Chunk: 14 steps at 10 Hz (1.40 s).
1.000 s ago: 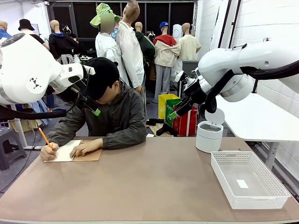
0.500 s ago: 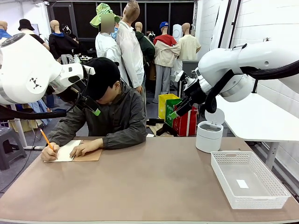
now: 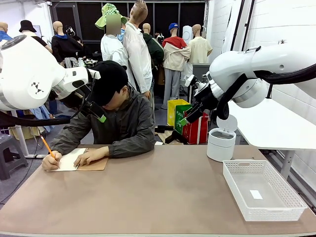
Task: Sort the paper based on its condition.
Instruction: If a person hands you a paper, place it in the Organizing basket , and if it's crumpled, put it in the Trash can.
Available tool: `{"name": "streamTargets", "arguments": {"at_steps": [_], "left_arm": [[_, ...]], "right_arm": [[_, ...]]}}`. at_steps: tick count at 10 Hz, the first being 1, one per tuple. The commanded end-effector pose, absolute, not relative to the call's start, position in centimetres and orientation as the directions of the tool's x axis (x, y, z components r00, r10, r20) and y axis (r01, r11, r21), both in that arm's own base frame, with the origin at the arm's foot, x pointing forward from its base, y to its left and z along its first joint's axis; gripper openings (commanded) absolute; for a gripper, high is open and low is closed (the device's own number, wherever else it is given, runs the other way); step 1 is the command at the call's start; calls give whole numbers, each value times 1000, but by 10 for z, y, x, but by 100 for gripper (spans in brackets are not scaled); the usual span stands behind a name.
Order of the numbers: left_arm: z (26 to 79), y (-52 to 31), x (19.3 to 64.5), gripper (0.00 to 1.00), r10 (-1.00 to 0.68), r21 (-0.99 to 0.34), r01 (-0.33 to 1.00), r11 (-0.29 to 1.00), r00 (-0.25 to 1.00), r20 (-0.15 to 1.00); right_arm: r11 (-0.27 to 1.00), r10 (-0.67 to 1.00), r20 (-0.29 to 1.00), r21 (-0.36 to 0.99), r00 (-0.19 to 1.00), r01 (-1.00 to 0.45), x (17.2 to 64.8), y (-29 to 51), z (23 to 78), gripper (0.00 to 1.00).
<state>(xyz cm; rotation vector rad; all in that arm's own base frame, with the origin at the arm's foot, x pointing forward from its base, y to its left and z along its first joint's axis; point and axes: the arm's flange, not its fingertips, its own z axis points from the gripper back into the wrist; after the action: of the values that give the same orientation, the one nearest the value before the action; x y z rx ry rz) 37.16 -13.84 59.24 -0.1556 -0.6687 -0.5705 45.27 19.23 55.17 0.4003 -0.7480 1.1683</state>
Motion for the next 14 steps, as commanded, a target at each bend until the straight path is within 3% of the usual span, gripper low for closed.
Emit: {"name": "streamTargets", "arguments": {"at_steps": [1, 14], "left_arm": [[594, -137, 372, 100, -446, 41, 546, 837, 638, 627], [594, -137, 372, 100, -446, 41, 546, 837, 638, 627]], "right_arm": [[368, 678, 708, -96, 197, -925, 453, 192, 552, 100], [368, 678, 708, -96, 197, -925, 453, 192, 552, 100]]}}
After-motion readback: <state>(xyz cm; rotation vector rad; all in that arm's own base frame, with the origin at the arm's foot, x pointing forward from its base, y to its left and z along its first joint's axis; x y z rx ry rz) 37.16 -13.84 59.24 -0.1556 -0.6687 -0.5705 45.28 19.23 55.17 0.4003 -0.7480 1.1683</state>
